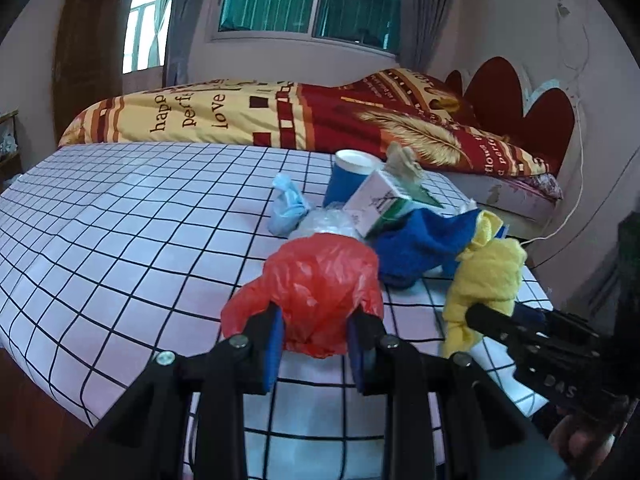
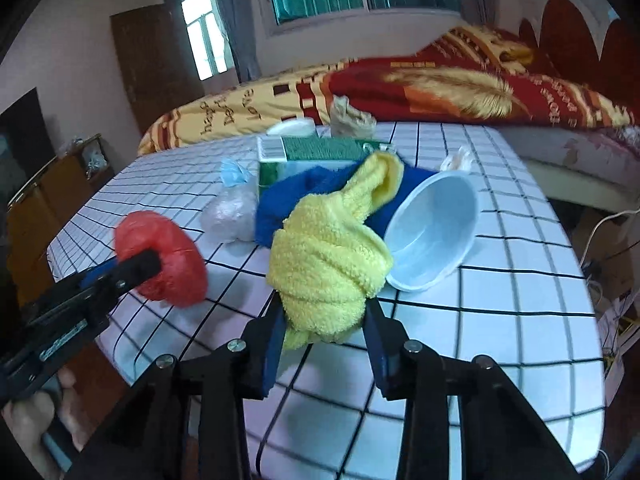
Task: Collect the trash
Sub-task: 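Grasp the red plastic bag with the left tool while the right tool grasps the yellow cloth, then carry bag and yellow cloth over the bin and open both tools to drop them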
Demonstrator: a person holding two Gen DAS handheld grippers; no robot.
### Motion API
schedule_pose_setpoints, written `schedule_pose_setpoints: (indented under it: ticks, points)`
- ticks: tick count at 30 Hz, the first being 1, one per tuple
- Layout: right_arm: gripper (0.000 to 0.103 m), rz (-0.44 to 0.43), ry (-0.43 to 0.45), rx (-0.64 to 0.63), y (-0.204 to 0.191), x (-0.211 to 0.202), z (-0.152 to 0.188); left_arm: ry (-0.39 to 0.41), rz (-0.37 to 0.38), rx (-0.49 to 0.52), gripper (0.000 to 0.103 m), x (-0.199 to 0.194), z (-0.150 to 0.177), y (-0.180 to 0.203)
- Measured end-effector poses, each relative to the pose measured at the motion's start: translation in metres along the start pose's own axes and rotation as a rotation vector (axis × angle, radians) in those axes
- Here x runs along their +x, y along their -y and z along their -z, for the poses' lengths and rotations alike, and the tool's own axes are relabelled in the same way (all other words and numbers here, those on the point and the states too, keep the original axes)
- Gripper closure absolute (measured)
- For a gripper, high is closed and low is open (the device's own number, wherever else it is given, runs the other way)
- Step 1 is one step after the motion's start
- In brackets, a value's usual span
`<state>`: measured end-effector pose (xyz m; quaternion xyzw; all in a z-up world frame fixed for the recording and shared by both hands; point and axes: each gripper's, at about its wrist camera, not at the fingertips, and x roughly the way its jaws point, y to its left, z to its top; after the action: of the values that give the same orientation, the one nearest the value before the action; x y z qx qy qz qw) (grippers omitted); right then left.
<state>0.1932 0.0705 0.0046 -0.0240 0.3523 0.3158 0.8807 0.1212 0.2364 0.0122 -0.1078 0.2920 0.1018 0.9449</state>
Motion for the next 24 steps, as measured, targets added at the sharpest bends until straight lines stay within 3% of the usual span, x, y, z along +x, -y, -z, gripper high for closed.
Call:
schedule_pose_setpoints:
  ticks: [10,24]
  points:
    - [0.063,0.055,0.101,-0.064,0.009,-0.071,0.012,0.001,0.030,0.042,0.074,-0.020,0.009,0.024]
    - [0.063,0.205,0.093,-0.006,0.075,-0.150,0.057,-0.009,0.135,0.139,0.074,-0.041,0.024,0.092]
